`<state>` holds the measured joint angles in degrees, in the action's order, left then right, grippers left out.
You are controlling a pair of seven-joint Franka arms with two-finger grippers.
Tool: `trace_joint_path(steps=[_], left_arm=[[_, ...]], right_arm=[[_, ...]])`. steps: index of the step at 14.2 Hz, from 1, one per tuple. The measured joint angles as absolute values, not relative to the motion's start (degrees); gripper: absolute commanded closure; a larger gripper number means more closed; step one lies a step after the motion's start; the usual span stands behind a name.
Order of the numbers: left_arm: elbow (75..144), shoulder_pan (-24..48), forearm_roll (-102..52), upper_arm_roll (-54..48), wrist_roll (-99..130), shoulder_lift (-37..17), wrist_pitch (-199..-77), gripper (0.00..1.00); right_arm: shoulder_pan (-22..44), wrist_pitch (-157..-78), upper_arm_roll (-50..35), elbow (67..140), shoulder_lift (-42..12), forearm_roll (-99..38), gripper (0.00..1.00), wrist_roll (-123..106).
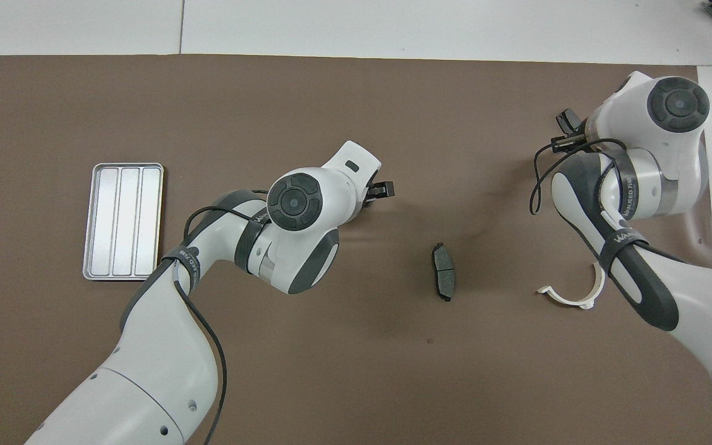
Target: Place bearing gear from tray to pile
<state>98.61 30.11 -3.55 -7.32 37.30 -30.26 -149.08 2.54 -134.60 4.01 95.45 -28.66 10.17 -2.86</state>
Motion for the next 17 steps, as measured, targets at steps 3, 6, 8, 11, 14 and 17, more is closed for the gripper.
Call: trace_joint_path(steps=[3, 6, 8, 11, 14, 17], left_arm=[[98.0, 28.5, -3.5, -4.9, 37.0, -25.9, -142.9, 0.00], [97.9, 22.1, -3.4, -4.6, 28.2, -18.1, -131.1, 0.00], [98.1, 17.4, -3.4, -4.5, 21.9, -14.6, -125.6, 0.00], [98.3, 11.6, -4.0, -4.5, 12.3, -13.0, -121.2, 0.00], [98.3, 5.2, -4.6, -4.5, 1.1, -12.0, -117.0, 0.00], [98.3, -1.0, -4.7, -4.3, -10.0, -10.6, -113.0, 0.00]], right_arm=[[2.5, -134.6, 3.9, 95.8, -28.6, 10.2, 0.23, -2.9], [2.7, -134.7, 2.5, 95.9, -28.4, 9.1, 0.23, -2.5], [4.0, -136.2, 0.5, 95.9, -28.1, 7.6, 0.23, 0.6], [10.8, -141.8, -0.1, 96.0, -28.1, 7.5, 0.23, 8.6], [17.7, -145.6, -0.2, 96.2, -28.3, 7.5, 0.23, 14.3], [24.0, -147.0, -0.2, 96.2, -29.3, 7.5, 0.23, 21.8]])
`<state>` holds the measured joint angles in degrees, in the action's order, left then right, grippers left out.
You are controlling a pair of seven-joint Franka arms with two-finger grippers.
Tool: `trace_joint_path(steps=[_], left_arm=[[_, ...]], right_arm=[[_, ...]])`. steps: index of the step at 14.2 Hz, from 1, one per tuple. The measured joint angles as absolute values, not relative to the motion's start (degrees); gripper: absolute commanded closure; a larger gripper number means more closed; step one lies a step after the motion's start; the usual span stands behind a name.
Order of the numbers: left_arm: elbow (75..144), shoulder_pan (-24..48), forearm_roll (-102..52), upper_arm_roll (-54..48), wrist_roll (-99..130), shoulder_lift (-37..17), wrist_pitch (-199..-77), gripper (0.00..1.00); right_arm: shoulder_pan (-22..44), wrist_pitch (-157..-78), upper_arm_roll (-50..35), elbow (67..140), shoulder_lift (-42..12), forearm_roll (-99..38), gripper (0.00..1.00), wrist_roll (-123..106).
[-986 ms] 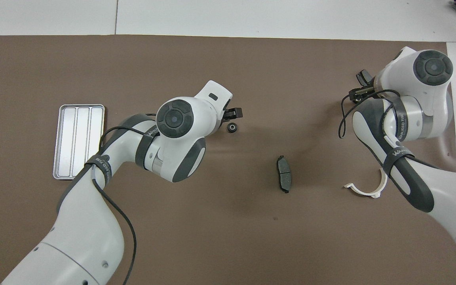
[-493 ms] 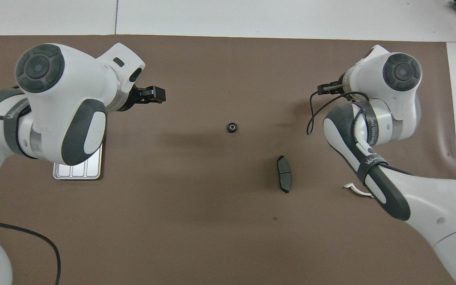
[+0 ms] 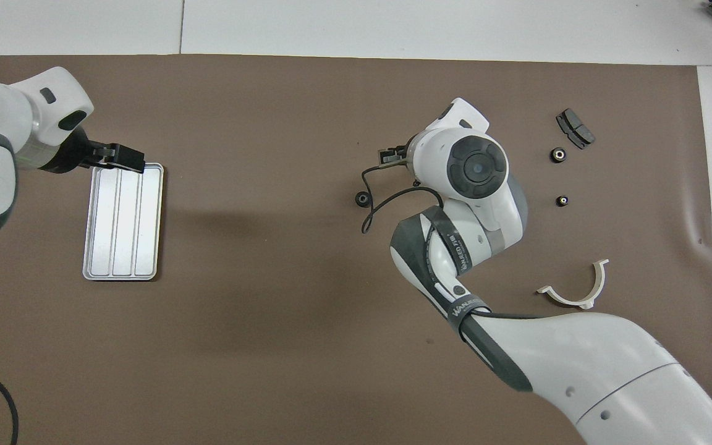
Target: Place bearing gear from tray to pile
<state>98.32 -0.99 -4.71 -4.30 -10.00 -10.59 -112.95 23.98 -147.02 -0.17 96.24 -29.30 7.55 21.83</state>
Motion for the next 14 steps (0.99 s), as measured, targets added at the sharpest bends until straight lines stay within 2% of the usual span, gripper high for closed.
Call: trace_joint_path(steps=[6, 10, 14], left_arm=[[98.2, -9.7, -4.7, -4.1, -23.5, -6.7, -110.4, 0.00], [98.1, -9.8, -4.7, -5.1, -23.8, -1.5, -108.3, 0.00], [97.8, -6.4, -3.6, -6.0, -18.4, 2.5, -102.9, 0.00]], right_arm=[[28.6, -147.3, -0.1, 96.3, -31.7, 7.6, 0.21, 26.9], [30.2, -147.3, -0.1, 96.3, -33.0, 8.2, 0.22, 29.9], [31.6, -147.3, -0.1, 96.7, -33.2, 8.2, 0.33, 31.9]])
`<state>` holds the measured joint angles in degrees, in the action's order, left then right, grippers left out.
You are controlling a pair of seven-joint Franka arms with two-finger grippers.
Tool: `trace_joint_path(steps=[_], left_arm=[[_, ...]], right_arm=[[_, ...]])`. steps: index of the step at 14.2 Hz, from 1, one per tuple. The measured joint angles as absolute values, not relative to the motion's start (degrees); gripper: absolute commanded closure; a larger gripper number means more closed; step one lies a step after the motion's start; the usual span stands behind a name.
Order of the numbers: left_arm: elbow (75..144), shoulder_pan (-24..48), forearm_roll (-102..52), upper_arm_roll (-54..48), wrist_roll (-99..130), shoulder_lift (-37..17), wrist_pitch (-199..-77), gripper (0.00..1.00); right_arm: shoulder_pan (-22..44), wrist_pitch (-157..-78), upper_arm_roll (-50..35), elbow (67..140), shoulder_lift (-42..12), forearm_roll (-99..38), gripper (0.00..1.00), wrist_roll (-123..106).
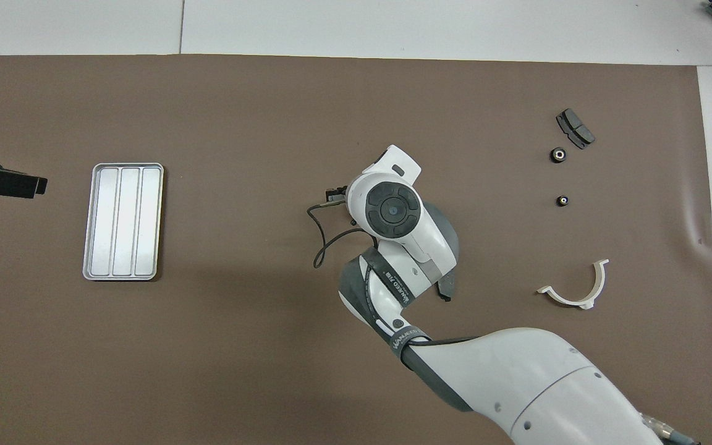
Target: Place bearing gear from tray to pile
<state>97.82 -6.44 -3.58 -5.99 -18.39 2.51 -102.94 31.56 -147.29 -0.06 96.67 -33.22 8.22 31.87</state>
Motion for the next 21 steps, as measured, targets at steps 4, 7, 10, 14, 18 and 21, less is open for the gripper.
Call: trace_joint_path(steps=[4, 7, 10, 14, 18, 21], left_arm=[[98.1, -2.4, -2.4, -7.0, -10.0, 3.4, -99.3, 0.00], [98.1, -2.5, -2.4, -6.6, -9.9, 3.4, -98.5, 0.00], [94.5, -2.7, -3.0, -6.0, -9.7, 3.1, -93.5, 0.00], [92.3, -2.8, -3.0, -5.9, -9.5, 2.9, -88.7, 0.00], [88.7, -2.7, -2.6, -6.3, -9.5, 2.8, -85.4, 0.00], [89.2, -2.6, -2.6, -6.5, -9.5, 2.6, -85.4, 0.00]], right_arm=[[31.7, -147.3, 0.1, 97.1, -33.2, 8.2, 0.38, 31.9], [31.6, -147.3, 0.5, 97.8, -33.3, 8.2, 0.41, 32.0], [31.4, -147.2, 0.6, 97.8, -33.3, 8.2, 0.46, 32.0], [31.3, -146.9, 0.7, 97.8, -33.2, 8.2, 0.52, 32.0], [31.3, -146.8, 0.7, 97.8, -33.1, 8.2, 0.67, 32.1], [31.2, -146.2, 0.7, 97.6, -33.0, 8.2, 0.69, 32.1]])
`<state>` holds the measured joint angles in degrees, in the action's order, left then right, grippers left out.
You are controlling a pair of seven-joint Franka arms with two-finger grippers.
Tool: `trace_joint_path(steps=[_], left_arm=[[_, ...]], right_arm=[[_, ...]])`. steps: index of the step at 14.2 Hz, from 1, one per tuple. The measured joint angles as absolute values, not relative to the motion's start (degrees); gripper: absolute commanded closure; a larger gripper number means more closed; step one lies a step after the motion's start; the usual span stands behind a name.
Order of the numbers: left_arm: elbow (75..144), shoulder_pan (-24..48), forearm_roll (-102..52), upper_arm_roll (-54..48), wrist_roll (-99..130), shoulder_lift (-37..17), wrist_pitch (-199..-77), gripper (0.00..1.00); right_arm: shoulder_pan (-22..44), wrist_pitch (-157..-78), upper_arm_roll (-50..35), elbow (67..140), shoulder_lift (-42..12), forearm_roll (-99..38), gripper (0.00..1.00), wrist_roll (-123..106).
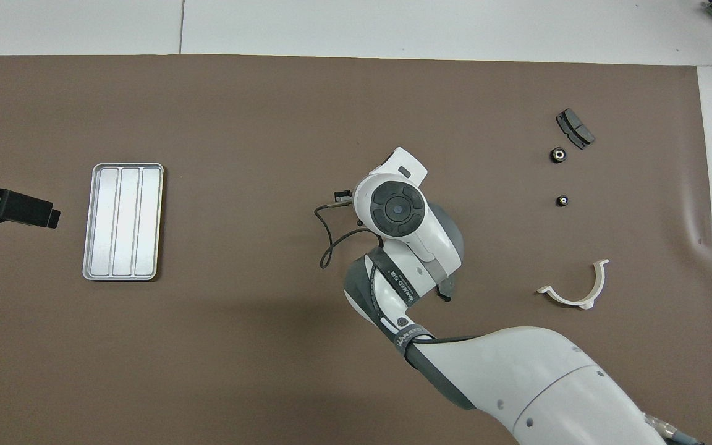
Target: Place bearing gear from tray to pile
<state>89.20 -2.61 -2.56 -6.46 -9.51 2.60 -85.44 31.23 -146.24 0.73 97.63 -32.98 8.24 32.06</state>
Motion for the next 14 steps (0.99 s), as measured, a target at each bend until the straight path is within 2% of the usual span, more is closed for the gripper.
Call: trace_joint_path(steps=[5, 14], left_arm=[[89.3, -2.8, -2.4, -5.6, -9.5, 2.5, -85.2, 0.00], [89.3, -2.8, -2.4, -5.5, -9.5, 2.5, -85.1, 0.00]], right_arm=[[28.6, -144.3, 1.4, 96.1, -33.0, 9.0, 0.69, 31.9], [14.6, -144.1, 1.5, 94.8, -33.0, 9.5, 0.69, 19.4]])
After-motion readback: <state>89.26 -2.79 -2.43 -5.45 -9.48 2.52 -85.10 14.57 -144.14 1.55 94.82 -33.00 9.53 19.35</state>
